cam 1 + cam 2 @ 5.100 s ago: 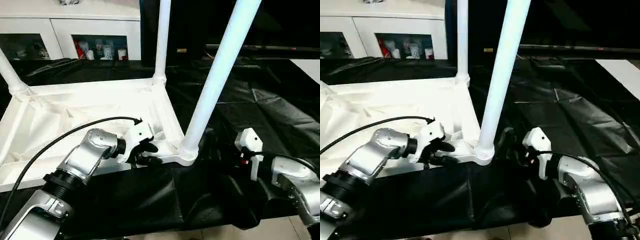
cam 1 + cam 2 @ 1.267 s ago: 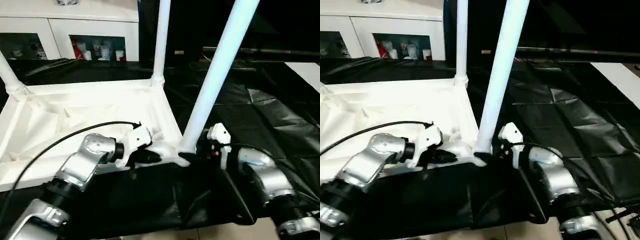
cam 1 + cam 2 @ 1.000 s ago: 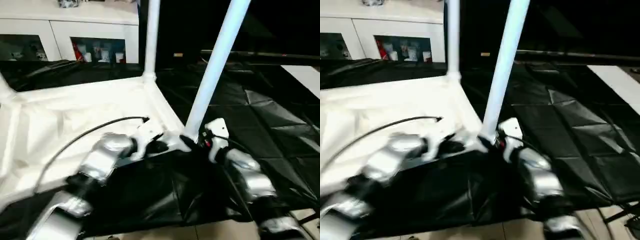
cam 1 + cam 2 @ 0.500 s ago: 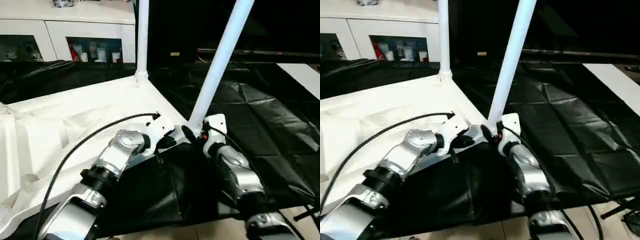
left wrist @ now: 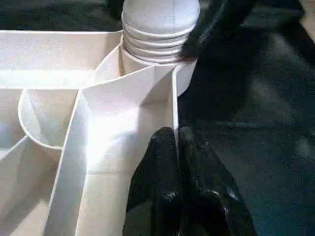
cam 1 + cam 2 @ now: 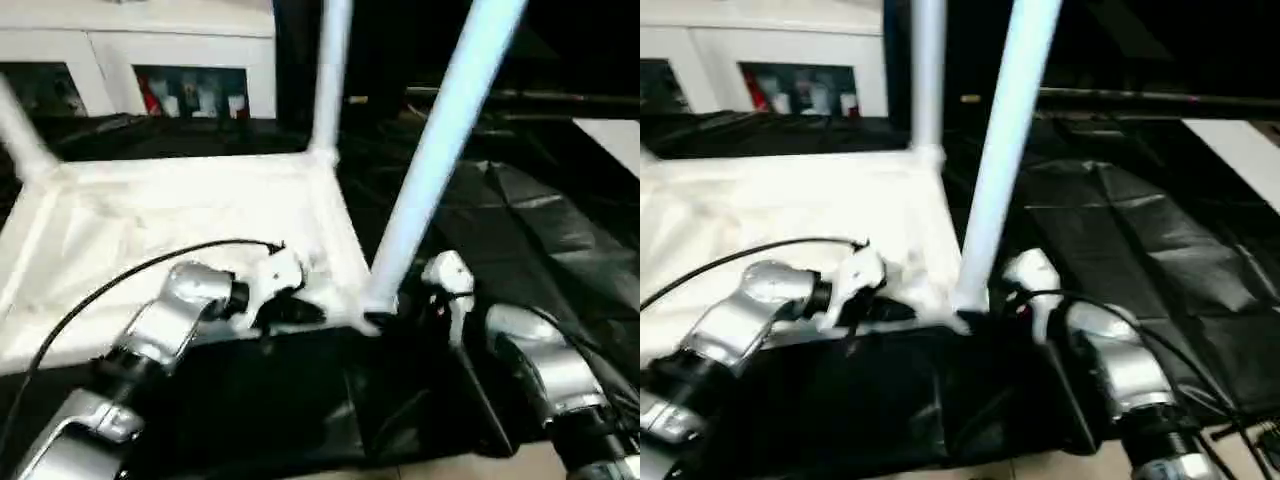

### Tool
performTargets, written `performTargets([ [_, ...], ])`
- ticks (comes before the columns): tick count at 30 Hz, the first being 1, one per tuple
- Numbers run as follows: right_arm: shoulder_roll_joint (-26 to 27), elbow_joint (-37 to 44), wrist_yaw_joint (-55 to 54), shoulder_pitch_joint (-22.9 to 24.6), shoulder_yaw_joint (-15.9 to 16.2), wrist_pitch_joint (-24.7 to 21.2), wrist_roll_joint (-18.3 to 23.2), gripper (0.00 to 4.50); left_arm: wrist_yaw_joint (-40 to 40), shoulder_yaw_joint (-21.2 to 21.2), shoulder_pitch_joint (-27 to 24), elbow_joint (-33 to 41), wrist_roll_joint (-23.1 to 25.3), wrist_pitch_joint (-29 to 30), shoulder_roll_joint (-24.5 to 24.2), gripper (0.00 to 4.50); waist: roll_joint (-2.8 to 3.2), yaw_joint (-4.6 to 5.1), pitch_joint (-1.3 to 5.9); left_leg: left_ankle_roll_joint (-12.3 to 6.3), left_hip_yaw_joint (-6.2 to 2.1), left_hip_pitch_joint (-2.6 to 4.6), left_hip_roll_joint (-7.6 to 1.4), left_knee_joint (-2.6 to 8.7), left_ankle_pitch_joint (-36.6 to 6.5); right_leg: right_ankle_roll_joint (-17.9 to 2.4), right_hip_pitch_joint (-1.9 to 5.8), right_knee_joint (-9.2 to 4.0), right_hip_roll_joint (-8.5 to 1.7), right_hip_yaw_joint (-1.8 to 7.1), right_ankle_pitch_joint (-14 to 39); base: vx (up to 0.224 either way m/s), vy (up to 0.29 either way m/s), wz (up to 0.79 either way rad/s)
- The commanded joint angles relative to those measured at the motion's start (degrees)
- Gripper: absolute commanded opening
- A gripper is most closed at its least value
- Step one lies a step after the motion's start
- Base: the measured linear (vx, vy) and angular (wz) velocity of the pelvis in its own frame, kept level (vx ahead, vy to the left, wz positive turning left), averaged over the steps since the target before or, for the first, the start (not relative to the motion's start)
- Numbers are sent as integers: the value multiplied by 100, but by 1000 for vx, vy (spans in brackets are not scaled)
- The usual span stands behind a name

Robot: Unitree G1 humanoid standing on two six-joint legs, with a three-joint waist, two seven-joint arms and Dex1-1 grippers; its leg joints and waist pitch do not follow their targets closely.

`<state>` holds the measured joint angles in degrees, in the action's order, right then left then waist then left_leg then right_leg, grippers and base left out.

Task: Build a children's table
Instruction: Rotate leg to tighten

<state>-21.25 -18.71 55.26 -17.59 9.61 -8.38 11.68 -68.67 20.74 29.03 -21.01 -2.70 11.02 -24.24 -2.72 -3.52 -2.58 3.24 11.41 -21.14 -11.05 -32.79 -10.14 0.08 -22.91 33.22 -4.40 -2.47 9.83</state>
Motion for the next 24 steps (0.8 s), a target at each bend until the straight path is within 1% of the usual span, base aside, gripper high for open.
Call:
performTargets([
  [1,-30,41,-7,-41,11,-26,64,385,-189,226,-104,115,-53,86,55,0,58,15,326,-216,-84,130,-258,375,-1278,-1447,209,-274,-329,207,839,0,0,0],
  [3,-3,-5,1,-68,30,-15,32,385,-180,229,-122,133,-53,91,58,0,47,-4,316,-114,-86,133,-257,387,-1398,-1366,214,-291,-336,212,1061,0,0,0],
  [4,6,-32,54,-83,43,-32,21,385,-161,235,-140,144,-43,86,54,0,41,-1,316,-97,-89,120,-252,389,-1407,-1340,224,-292,-339,213,1101,0,0,0],
  [5,4,-35,73,-85,45,-40,19,359,-157,237,-143,145,-38,83,52,0,37,-3,323,-79,-92,123,-250,387,-1401,-1295,225,-295,-343,213,1143,0,0,0],
  [9,-47,-40,159,-99,89,-49,-37,347,-150,211,-153,114,20,64,36,0,29,-4,328,-115,-89,114,-241,371,-1300,-1270,229,-286,-341,216,1076,0,0,0],
  [10,-49,-39,165,-100,85,-55,-36,318,-149,206,-154,114,24,68,36,0,27,-5,330,-118,-88,117,-243,371,-1282,-1269,227,-284,-340,215,1066,0,0,0],
  [11,-50,-43,177,-101,75,-64,-33,318,-145,199,-158,116,28,75,36,0,30,-6,332,-126,-86,119,-241,366,-1246,-1281,227,-278,-338,216,1023,0,0,0],
  [15,-51,-59,187,-100,65,-63,-36,281,-123,186,-168,116,32,83,35,0,22,-3,331,-136,-88,116,-240,362,-1240,-1283,227,-273,-334,212,1046,0,0,0],
  [20,63,-123,28,-48,-13,-44,-18,274,27,140,-177,51,49,142,81,0,22,-3,331,-133,-87,111,-235,354,-1249,-1275,226,-275,-333,214,1083,0,0,0],
  [22,309,-269,-531,-17,-191,-91,-43,274,379,65,-103,-129,103,305,273,0,26,6,321,-99,-84,114,-235,360,-1314,-1267,212,-288,-337,219,1192,0,0,0],
  [23,460,-387,-884,-10,-286,-94,-78,274,591,42,-47,-257,162,333,398,0,19,21,309,-45,-93,110,-228,371,-1413,-1225,203,-310,-338,216,1396,0,0,0],
  [24,607,-511,-1227,-6,-361,-79,-127,274,804,34,13,-389,231,334,530,0,9,32,293,34,-98,125,-221,374,-1625,-1130,178,-349,-340,218,1791,0,0,0],
])
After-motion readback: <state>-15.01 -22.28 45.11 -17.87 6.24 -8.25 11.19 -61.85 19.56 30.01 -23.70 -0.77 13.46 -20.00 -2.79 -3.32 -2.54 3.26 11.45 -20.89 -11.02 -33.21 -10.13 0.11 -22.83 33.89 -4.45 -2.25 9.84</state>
